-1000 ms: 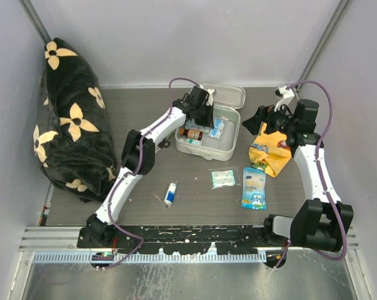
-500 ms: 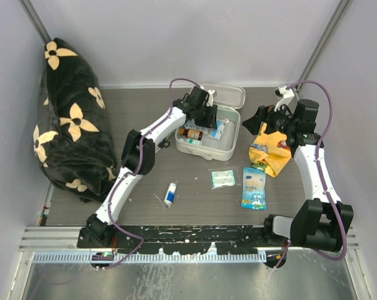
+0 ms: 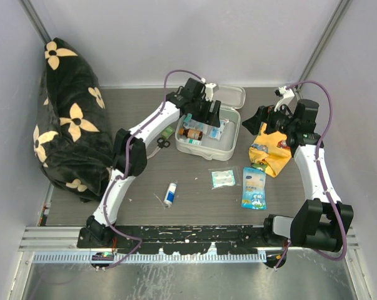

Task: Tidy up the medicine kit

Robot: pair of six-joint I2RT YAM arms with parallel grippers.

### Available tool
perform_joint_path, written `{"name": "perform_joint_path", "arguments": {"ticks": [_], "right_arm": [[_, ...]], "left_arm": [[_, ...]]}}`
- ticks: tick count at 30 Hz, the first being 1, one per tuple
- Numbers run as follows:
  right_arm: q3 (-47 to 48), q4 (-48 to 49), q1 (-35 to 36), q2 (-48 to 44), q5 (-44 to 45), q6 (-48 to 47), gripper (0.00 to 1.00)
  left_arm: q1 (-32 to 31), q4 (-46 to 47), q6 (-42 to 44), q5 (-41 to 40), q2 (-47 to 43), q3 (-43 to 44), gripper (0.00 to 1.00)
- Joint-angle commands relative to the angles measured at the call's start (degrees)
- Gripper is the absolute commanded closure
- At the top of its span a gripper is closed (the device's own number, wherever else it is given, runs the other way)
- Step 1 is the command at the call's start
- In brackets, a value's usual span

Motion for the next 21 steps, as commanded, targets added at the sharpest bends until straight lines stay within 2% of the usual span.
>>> {"name": "perform_joint_path", "arguments": {"ticks": [1, 6, 11, 16, 18, 21], "right_arm": [[1.6, 1.5, -0.2, -1.7, -1.8, -1.0, 0.02], [0.6, -1.6, -0.2, -1.9, -3.1, -3.4, 0.05], [-0.7, -10.7, -0.2, -2.7, -2.3, -12.8, 0.07], [-4.0, -17.9, -0.2, -3.6, -0.2, -22.6, 0.08], [-5.3, -21.2, 0.1, -3.3, 0.0, -26.8, 0.10], [-8.0, -23.0, 0.5, -2.6, 0.1, -31.1, 0.13]], "left_arm": [[0.6, 0.9, 4.6, 5.4, -8.7, -3.6, 0.27], [0.9, 1.7, 10.2, 4.9, -16.0, -12.3, 0.25], [1.4, 3.6, 17.9, -0.3, -24.2, -22.6, 0.21], [1.8, 5.8, 24.6, -6.4, -31.1, -31.2, 0.13], [2.2, 5.9, 25.5, -7.7, -32.8, -32.9, 0.07], [2.8, 5.9, 26.1, -8.3, -34.8, -34.6, 0.04]]}}
